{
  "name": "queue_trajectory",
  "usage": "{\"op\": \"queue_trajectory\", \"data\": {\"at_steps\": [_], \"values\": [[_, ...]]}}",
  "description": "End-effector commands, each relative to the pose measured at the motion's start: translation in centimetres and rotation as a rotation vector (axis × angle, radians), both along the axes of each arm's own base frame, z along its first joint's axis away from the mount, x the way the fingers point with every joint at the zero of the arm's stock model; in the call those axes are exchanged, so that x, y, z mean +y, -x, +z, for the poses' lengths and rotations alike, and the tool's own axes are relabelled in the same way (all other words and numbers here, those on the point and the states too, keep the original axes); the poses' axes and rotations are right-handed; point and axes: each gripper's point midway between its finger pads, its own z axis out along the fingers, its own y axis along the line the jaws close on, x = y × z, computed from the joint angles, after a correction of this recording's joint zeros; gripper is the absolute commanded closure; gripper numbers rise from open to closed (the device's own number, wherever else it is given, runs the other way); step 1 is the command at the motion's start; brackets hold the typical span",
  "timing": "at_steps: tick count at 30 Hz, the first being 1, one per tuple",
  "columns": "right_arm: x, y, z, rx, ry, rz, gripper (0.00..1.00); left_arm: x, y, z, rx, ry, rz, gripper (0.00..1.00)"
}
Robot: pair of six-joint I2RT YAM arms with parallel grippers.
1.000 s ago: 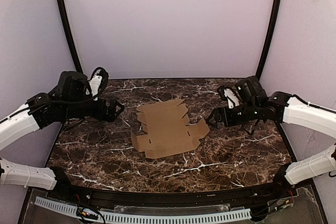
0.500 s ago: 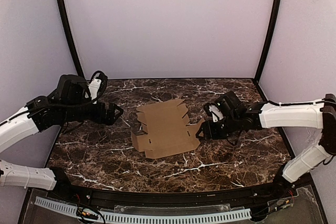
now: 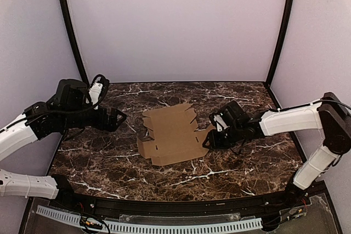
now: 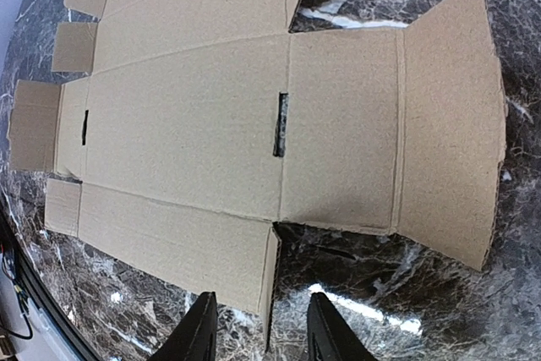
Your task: Fold the paper box
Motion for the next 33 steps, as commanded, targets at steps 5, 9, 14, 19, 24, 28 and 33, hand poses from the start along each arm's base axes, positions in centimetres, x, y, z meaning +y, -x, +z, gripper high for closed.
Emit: {"op": "queue_trajectory", "data": {"at_steps": [5,9,14,19,24,28,33], "values": [[0.7,0.2,-1.3,0.016,-0.015,0.014,0.73,0.7,0.6,-0.7,0.021,-0.022,0.009,0.00],[0.7,0.3,-1.3,0.014,-0.013,0.020,0.80,0.7,0.6,-0.7,0.020,-0.025,0.011,0.00],[1.1,0.4,-1.2,0.016,-0.019,0.042,0.90,0.7,0.5,-0.8,0.021,-0.031,0.012,0.00],[1.2,0.7,-1.3,0.016,-0.002,0.065,1.00,0.8,0.5,-0.7,0.016,-0.033,0.011,0.00],[1.2,0.7,-0.5,-0.014,0.031,0.119,1.00,1.0,0.5,-0.4,0.012,-0.042,0.014,0.00],[1.2,0.4,1.1,-0.084,0.075,0.205,1.00,0.9,0.5,0.0,0.004,-0.044,0.009,0.00],[1.5,-0.3,3.9,-0.203,0.131,0.346,1.00,0.8,0.3,0.5,-0.005,-0.046,0.003,0.00]]}}
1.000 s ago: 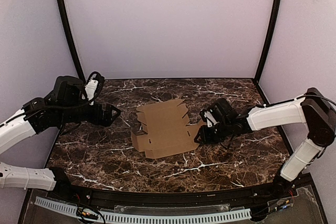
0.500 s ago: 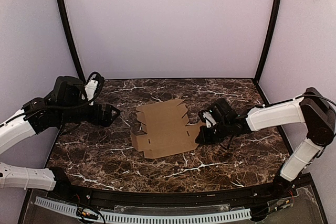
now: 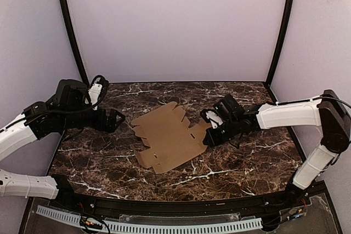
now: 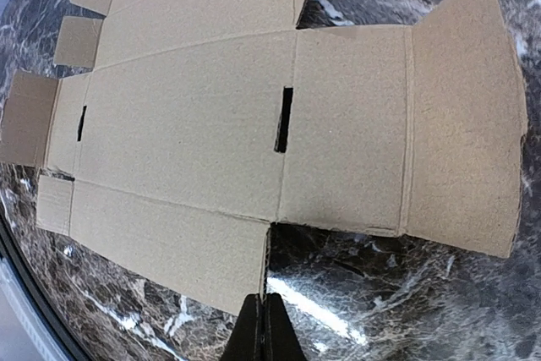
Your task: Fold the paper box
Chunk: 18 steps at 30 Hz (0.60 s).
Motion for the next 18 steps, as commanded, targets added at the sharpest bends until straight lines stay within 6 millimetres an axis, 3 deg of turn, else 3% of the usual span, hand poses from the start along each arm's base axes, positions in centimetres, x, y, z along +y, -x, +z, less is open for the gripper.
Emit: {"op": "queue_trajectory", "data": {"at_steps": [1,8,18], "values": [[0.5,-0.2,3.5,-0.139,0.053,0.190,1.00,0.2,0.1,0.9,-0.014,-0.019,-0.008,0.00],[1.4,-0.1,5.8,-0.241,0.133,0.490,1.00,-0.5,-0.2,1.6,-0.017,-0.007,-0.022,0.00],[-0.2,-2.4,6.3,-0.404,0.383,0.727,1.00,-0.5,0.1,1.8,-0.007,0.004,-0.031,0.00]]}}
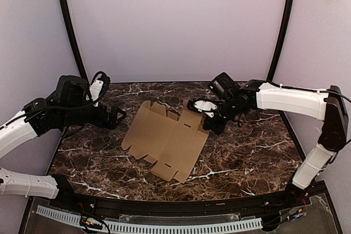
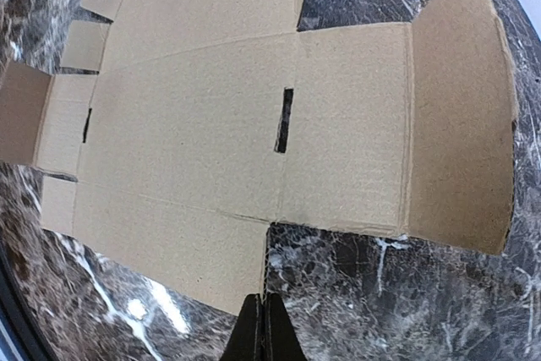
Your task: Fold the paper box
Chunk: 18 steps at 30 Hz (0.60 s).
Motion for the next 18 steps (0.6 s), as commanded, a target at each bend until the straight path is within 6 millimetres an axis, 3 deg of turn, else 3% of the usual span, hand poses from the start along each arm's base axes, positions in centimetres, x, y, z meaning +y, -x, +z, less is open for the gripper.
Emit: {"op": "queue_trajectory", "data": {"at_steps": [1,13,18], "values": [[-1.1,-0.6,-1.0,-0.103,0.183,0.180,1.00,0.0,0.6,0.7,0.008,0.008,-0.016,0.00],[-1.7,-3.1,-3.5,-0.288,0.446,0.559,1.00,-2.2,2.2,-0.3,0.070,0.051,-0.155,0.00],[0.0,-4.1,-4.4,-0.375,0.449,0.699,1.00,-2.3,2.3,-0.7,0.079,0.053,-0.162,0.00]]}}
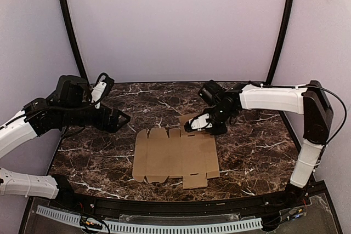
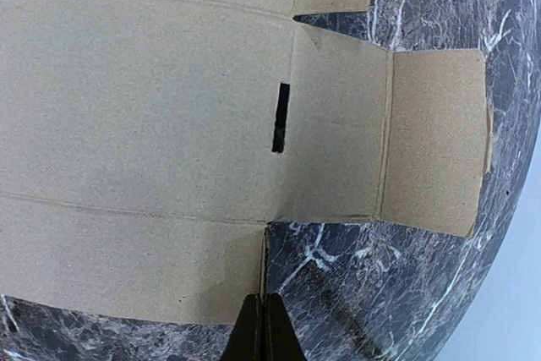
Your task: Fold the paper box
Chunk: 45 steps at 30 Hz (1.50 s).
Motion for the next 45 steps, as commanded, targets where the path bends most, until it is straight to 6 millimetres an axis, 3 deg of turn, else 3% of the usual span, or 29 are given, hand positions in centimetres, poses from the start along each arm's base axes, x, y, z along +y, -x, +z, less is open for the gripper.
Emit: {"op": "queue_trajectory", "data": {"at_steps": [1,4,15,21,25,31,32,34,42,45], "values": [[2.4,-1.6,0.0,-0.113,0.012,0.218,1.00,-0.2,0.8,-0.7,0.028,-0.009,-0.037,0.00],[3.4,-2.9,-0.6,-0.194,0.018,0.297,1.00,-0.3,1.0,-0.8,0.035,-0.006,-0.042,0.00],[8.2,-4.3,-1.3,-0.366,0.036,0.565,1.00,-0.5,1.5,-1.7,0.067,0.004,-0.057,0.00],[9.8,-4.5,0.3,-0.403,-0.020,0.561,1.00,-0.3,1.8,-1.8,0.067,0.008,-0.060,0.00],[10.2,-5.1,2.8,-0.433,-0.067,0.500,0.75,0.0,1.7,-1.7,0.055,-0.002,-0.051,0.00],[9.6,-4.5,6.6,-0.440,-0.176,0.379,0.55,0.1,1.2,-1.4,0.031,-0.008,-0.035,0.00],[9.4,-4.2,7.2,-0.432,-0.204,0.354,0.48,0.1,1.1,-1.3,0.025,-0.009,-0.033,0.00],[8.9,-3.4,9.2,-0.425,-0.271,0.297,0.04,-0.1,0.9,-1.2,0.014,-0.011,-0.041,0.00],[5.2,-1.0,14.3,-0.367,-0.501,-0.035,0.01,-1.3,-1.0,-1.4,0.011,-0.055,-0.042,0.00],[3.5,-0.1,15.1,-0.321,-0.586,-0.186,0.01,-2.6,-2.3,-2.0,0.037,-0.077,-0.056,0.00]]}}
